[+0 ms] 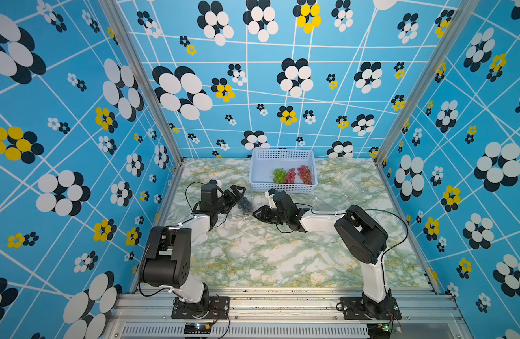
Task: Pack grapes into containers
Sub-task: Close the packing box at the center of the board.
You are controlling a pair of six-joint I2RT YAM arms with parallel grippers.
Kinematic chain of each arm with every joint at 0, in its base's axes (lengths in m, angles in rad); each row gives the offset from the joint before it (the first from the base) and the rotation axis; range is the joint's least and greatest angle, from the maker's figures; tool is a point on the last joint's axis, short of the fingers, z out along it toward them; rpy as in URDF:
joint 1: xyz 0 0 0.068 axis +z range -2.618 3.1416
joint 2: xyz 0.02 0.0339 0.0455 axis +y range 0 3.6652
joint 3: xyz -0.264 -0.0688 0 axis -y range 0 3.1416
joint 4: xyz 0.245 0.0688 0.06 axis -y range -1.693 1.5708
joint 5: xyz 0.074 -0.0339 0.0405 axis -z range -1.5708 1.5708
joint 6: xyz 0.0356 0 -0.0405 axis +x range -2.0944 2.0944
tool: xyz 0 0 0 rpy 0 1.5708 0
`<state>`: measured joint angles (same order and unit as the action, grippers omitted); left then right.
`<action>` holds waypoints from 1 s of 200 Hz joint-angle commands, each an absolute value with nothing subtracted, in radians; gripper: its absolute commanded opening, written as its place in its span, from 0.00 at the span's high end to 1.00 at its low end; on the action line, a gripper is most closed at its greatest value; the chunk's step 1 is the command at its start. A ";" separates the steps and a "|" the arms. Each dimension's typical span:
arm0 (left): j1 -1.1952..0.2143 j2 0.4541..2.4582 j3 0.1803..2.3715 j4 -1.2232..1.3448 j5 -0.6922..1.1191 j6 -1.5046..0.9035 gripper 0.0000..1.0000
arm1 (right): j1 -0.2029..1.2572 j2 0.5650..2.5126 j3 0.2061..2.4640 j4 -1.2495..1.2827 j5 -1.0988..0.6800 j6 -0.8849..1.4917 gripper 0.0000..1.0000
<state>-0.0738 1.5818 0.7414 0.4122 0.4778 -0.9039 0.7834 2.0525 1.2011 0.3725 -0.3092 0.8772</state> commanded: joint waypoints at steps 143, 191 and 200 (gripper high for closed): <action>-0.038 1.598 0.687 0.322 0.468 -0.874 0.00 | 0.788 2.143 1.233 0.451 -0.370 0.918 0.82; -0.026 1.594 0.677 0.319 0.465 -0.875 0.00 | 0.790 2.164 1.246 0.457 -0.379 0.925 0.84; -0.025 1.593 0.675 0.319 0.468 -0.873 0.00 | 0.791 2.169 1.249 0.457 -0.381 0.927 0.84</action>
